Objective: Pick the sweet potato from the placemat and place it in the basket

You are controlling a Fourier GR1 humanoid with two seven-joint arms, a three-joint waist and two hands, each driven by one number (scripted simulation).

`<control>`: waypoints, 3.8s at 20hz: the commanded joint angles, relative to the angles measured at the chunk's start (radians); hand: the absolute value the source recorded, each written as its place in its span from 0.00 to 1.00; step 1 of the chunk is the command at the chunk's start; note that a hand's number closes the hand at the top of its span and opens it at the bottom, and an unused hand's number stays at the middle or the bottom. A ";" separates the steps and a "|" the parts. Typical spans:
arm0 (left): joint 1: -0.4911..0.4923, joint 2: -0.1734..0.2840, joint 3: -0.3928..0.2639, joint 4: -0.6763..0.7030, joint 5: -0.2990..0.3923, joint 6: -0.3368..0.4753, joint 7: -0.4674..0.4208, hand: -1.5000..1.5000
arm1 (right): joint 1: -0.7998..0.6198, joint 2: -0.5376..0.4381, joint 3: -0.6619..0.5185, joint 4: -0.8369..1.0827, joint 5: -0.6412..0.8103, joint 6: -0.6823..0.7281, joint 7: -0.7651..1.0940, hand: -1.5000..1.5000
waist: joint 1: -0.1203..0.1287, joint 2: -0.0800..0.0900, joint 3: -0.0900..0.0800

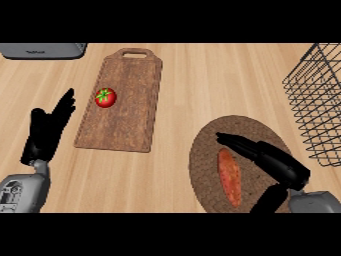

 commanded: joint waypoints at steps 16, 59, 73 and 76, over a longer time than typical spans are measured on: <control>-0.003 -0.004 0.033 -0.003 -0.025 -0.033 0.000 0.50 | -0.028 0.080 0.082 0.136 0.198 -0.228 -0.118 1.00 | 0.004 0.000 0.000; -0.019 -0.045 0.017 0.004 -0.049 -0.011 0.006 0.50 | -1.010 0.117 -0.237 -0.173 0.131 -0.265 1.435 1.00 | 0.001 -0.001 0.000; -0.008 -0.031 0.028 -0.015 -0.035 -0.030 0.036 0.50 | -1.138 -0.213 -0.221 0.174 0.270 -0.022 1.378 1.00 | 0.004 0.000 -0.002; -0.021 -0.016 0.054 -0.007 -0.017 -0.037 0.028 0.50 | -1.045 -0.289 -0.289 0.153 0.231 0.004 1.309 1.00 | -0.009 -0.002 0.000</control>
